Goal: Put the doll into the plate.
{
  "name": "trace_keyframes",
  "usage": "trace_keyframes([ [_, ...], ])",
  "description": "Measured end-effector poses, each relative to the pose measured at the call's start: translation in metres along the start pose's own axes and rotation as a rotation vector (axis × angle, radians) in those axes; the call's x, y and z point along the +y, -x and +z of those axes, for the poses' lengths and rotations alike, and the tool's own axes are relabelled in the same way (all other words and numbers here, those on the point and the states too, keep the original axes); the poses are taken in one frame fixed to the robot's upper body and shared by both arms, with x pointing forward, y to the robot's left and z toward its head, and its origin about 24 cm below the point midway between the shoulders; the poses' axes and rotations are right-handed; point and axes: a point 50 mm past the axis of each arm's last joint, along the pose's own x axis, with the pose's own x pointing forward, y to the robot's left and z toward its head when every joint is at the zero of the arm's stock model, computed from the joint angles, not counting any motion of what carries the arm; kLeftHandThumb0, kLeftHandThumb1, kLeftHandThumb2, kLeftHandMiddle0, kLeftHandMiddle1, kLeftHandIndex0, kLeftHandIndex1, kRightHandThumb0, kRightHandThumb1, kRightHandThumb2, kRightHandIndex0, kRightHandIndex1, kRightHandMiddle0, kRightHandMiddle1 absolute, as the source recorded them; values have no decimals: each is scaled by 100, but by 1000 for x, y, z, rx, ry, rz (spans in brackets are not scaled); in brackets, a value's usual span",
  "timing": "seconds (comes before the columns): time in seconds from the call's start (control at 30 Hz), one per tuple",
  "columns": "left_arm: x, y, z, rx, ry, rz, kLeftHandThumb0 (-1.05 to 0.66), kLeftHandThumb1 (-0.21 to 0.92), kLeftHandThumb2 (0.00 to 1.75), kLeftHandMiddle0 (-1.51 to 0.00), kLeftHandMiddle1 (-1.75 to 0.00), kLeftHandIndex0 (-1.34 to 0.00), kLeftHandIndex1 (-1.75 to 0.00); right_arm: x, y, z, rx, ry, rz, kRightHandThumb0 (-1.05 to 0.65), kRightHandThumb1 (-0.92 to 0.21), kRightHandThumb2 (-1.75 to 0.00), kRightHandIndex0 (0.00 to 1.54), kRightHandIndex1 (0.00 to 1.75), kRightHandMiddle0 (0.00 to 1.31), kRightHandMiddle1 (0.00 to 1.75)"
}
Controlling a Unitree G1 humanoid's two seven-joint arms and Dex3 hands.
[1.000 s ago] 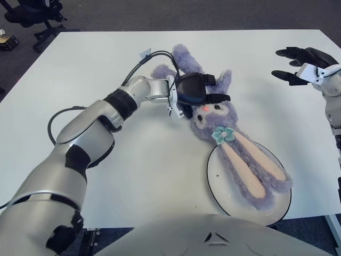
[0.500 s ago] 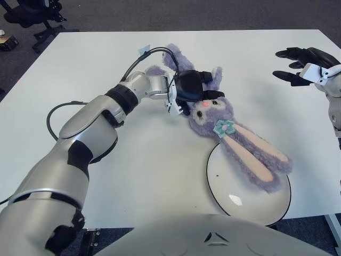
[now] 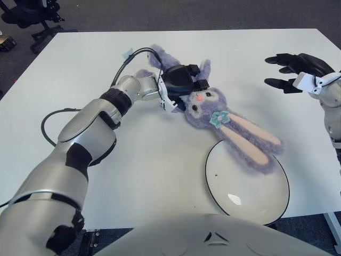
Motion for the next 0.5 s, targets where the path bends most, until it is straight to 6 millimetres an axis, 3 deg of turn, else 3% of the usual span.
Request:
trace_keyframes([
  [0.07, 0, 4, -3, 18, 1, -3, -40, 90, 1, -93, -175, -81, -111, 1, 2, 2, -8, -2, 4, -54, -92, -53, 77, 8, 55, 8],
  [0.1, 0, 5, -5, 31, -3, 2, -40, 85, 13, -92, -175, -77, -117, 2, 4, 3, -9, -9, 7, -54, -92, -52, 77, 8, 55, 7],
  [0.17, -1, 8, -8, 66, -11, 25, -41, 63, 62, -91, -175, -67, -141, 2, 7, 7, -20, -32, 17, -53, -92, -51, 77, 9, 54, 7],
  [0.2, -1, 10, -10, 87, -15, 38, -41, 58, 76, -91, -175, -63, -149, 2, 8, 9, -30, -45, 25, -53, -92, -50, 78, 9, 54, 7],
  [0.37, -2, 14, -14, 135, -22, 59, -41, 50, 101, -89, -175, -53, -166, 5, 13, 19, -64, -81, 56, -53, -92, -49, 78, 10, 54, 7],
  [0.5, -1, 19, -19, 175, 7, 94, -41, 49, 108, -86, -175, -48, -173, 5, 15, 24, -74, -94, 76, -52, -92, -49, 78, 10, 54, 8],
])
